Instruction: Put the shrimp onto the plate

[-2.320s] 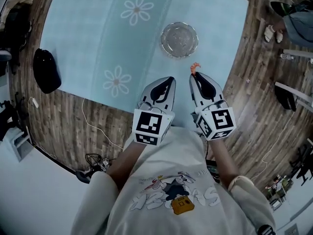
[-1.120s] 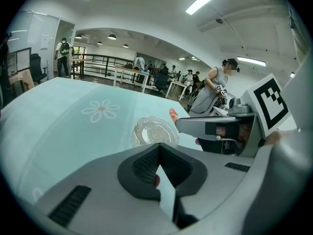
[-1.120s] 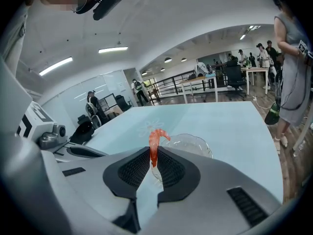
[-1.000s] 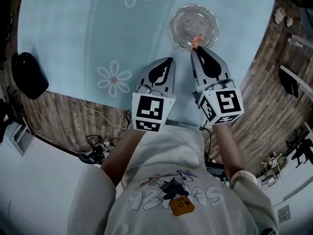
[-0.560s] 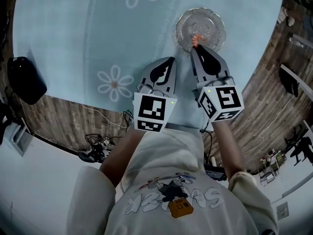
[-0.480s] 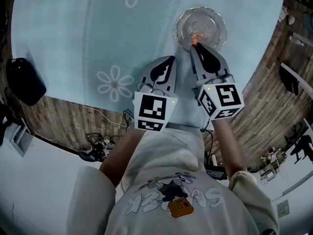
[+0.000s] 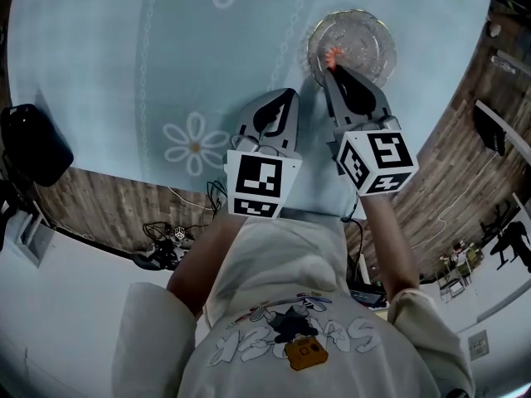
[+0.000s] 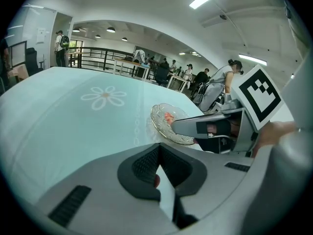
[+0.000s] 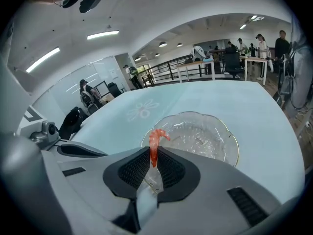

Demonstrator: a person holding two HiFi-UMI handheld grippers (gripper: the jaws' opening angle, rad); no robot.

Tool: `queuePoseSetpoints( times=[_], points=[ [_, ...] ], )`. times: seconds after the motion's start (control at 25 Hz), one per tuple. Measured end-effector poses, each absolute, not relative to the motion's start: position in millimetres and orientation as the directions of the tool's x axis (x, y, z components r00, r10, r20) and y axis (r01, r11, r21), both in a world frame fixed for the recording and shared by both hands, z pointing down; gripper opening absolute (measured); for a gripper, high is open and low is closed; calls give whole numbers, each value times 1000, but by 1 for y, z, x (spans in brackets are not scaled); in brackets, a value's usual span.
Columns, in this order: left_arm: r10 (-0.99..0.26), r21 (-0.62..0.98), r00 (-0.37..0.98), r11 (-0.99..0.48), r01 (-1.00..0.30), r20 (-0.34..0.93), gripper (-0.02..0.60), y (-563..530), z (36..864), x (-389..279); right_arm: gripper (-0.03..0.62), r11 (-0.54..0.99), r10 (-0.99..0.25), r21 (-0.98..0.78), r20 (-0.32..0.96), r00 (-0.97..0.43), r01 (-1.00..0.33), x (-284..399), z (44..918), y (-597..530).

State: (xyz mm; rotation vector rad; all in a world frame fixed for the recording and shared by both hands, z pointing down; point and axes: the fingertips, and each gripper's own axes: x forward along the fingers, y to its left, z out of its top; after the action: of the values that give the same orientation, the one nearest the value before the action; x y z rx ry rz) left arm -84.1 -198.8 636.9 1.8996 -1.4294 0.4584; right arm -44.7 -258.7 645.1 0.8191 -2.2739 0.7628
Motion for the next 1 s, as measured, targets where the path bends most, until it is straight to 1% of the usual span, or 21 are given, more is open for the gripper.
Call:
queuePoseSetpoints(
  times=[0.16, 0.56, 1.0],
  points=[
    [-683, 324, 326, -136, -936, 654, 8, -199, 644, -88, 64, 646, -358, -302, 691, -627, -701, -48, 646, -260],
    [-678, 317, 334, -155, -936, 655, 8, -204, 659, -89, 64, 637, -342, -262, 746, -571, -724, -51, 656, -265],
    [-673, 306, 325, -151, -940, 664, 8, -208, 664, -89, 64, 626, -353, -278, 733, -582, -729, -48, 653, -272]
  ],
)
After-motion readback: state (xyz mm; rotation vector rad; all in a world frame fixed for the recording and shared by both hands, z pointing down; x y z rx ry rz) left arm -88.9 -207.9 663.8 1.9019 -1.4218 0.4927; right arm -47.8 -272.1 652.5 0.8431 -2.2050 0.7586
